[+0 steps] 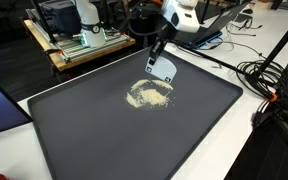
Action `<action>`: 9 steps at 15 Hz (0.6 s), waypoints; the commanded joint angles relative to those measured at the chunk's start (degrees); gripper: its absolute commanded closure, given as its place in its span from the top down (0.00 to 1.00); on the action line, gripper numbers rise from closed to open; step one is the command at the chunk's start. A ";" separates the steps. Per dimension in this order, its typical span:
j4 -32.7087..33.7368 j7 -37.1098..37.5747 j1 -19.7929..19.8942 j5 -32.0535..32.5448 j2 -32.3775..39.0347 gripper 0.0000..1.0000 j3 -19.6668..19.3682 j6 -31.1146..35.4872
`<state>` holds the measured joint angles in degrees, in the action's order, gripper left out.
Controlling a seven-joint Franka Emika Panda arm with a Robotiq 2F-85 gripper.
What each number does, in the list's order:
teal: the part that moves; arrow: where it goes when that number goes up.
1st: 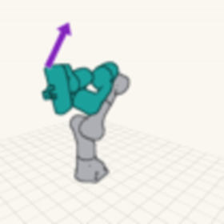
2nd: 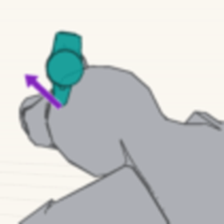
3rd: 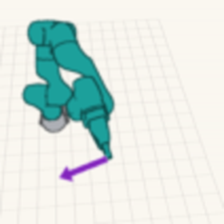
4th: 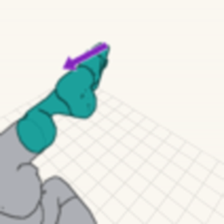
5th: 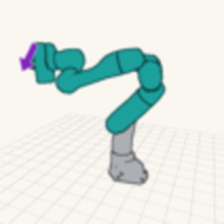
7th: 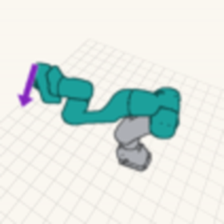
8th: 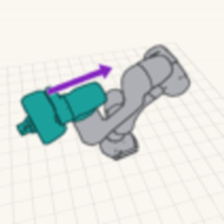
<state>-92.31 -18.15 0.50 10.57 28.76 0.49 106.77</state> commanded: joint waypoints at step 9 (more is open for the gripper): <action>-3.36 -9.56 2.63 -0.17 -0.31 0.01 1.09 6.81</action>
<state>-93.27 -23.72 1.17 10.61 29.07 0.58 109.91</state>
